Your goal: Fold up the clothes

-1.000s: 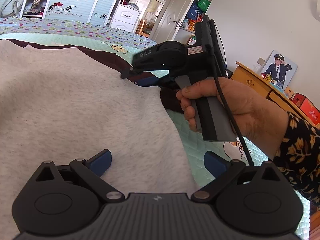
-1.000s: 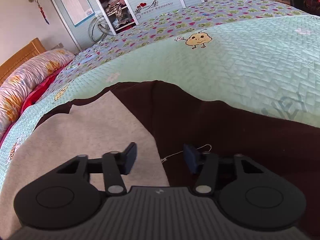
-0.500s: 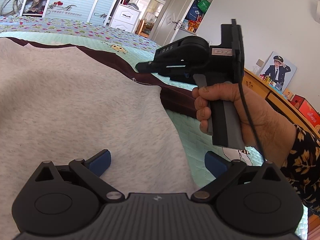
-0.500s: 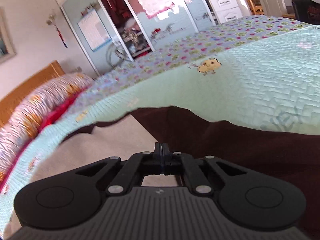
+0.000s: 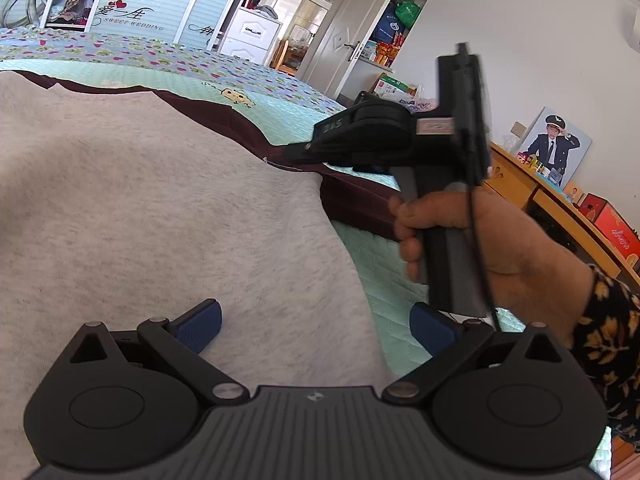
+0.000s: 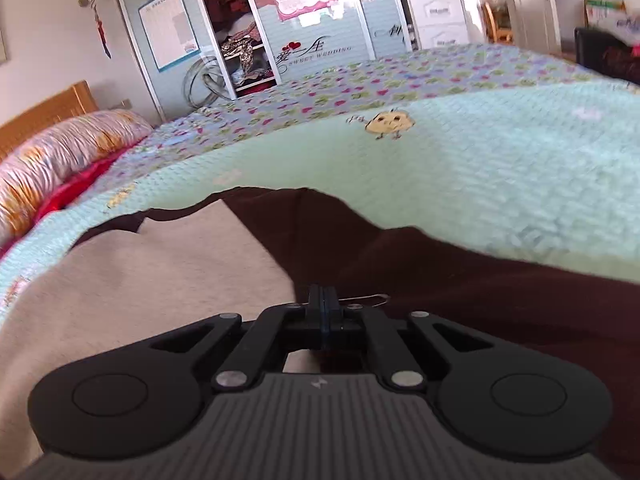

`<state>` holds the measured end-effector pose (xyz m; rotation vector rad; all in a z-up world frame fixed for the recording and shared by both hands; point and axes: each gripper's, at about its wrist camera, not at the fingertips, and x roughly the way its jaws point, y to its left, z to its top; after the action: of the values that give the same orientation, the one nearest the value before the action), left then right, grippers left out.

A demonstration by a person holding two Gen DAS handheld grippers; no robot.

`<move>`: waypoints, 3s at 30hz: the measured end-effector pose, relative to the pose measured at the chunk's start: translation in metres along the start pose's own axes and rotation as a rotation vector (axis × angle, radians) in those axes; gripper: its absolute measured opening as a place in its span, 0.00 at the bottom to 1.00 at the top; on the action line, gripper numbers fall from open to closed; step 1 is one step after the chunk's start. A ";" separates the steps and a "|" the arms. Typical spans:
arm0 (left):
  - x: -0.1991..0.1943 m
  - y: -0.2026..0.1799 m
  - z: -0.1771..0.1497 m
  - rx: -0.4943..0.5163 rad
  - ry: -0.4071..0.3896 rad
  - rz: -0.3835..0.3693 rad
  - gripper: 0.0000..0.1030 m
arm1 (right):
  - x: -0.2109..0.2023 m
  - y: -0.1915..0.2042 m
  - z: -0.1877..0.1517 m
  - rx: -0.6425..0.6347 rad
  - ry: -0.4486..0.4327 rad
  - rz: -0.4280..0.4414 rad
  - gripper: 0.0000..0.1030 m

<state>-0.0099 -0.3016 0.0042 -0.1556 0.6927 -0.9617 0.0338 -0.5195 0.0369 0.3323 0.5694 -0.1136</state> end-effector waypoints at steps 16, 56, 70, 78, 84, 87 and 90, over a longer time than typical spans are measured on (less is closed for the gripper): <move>0.000 -0.013 -0.003 0.075 0.010 0.087 1.00 | 0.013 0.013 -0.012 -0.150 -0.030 -0.108 0.04; -0.037 -0.088 -0.016 0.251 0.115 0.268 0.88 | -0.319 -0.250 -0.167 0.837 -0.309 -0.291 0.52; -0.102 -0.108 -0.050 0.184 0.238 0.469 0.89 | -0.251 -0.290 -0.091 0.706 -0.274 -0.266 0.19; -0.098 -0.125 -0.066 0.388 0.257 0.578 0.89 | -0.280 -0.275 -0.115 0.688 -0.234 -0.456 0.38; -0.103 -0.130 -0.071 0.366 0.245 0.537 0.89 | -0.290 -0.106 -0.149 0.018 -0.064 -0.138 0.56; -0.109 -0.134 -0.073 0.392 0.228 0.552 0.89 | -0.285 -0.009 -0.170 -0.320 -0.037 0.019 0.56; -0.119 -0.134 -0.074 0.415 0.213 0.590 0.89 | -0.270 0.056 -0.182 -0.586 -0.047 0.036 0.57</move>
<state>-0.1930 -0.2718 0.0588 0.5007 0.6641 -0.5346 -0.2742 -0.4011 0.0561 -0.2293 0.5251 0.0821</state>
